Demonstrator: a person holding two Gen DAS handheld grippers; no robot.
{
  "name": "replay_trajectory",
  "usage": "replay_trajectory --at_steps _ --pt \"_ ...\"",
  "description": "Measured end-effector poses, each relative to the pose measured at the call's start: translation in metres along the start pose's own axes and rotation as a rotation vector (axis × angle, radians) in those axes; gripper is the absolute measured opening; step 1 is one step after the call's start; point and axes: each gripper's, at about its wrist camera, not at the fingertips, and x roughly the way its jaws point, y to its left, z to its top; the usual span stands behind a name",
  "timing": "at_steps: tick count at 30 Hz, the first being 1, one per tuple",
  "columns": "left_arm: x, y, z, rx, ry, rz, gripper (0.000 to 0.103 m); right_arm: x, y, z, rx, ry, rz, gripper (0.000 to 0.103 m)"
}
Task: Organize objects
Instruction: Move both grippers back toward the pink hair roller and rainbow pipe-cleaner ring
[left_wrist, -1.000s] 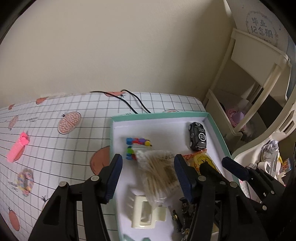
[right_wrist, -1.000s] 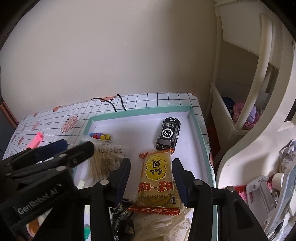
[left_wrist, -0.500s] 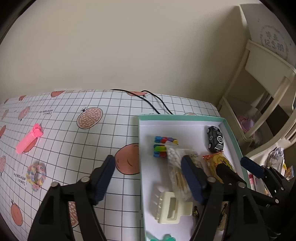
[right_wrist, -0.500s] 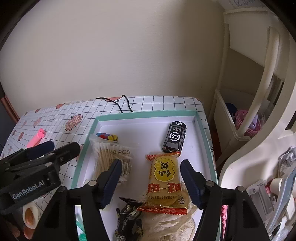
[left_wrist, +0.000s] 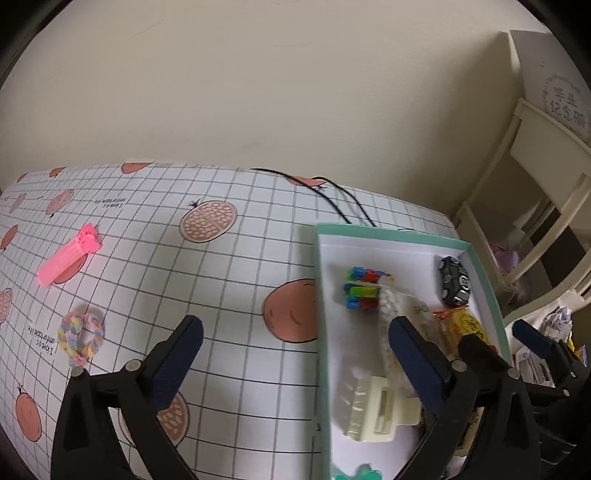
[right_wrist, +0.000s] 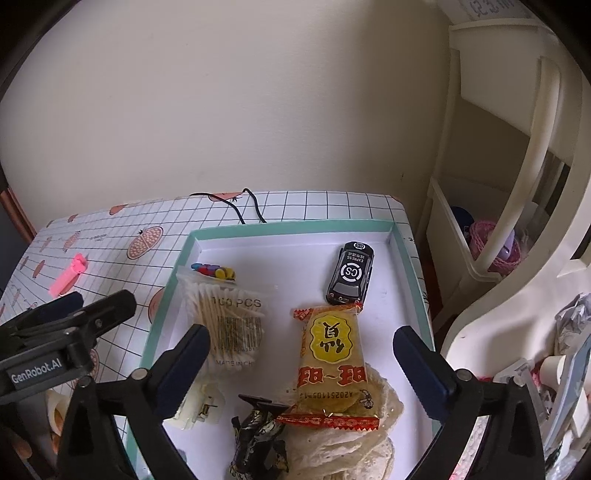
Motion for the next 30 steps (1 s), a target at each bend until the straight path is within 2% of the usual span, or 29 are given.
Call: replay_trajectory --at_steps 9,15,25,30 --pt "0.005 0.021 -0.005 -0.030 0.006 0.016 0.103 0.001 0.003 0.000 0.007 -0.001 -0.010 0.103" --pt "-0.007 0.047 0.007 -0.060 -0.011 -0.003 0.103 -0.008 0.012 0.005 0.017 -0.029 -0.006 0.103" --pt "-0.044 0.133 0.032 -0.108 -0.085 0.057 0.103 -0.026 0.059 0.018 0.009 -0.091 0.061 0.103" --pt "-0.058 0.179 0.036 -0.156 -0.110 0.082 0.103 -0.030 0.099 0.023 -0.035 -0.113 0.097 0.103"
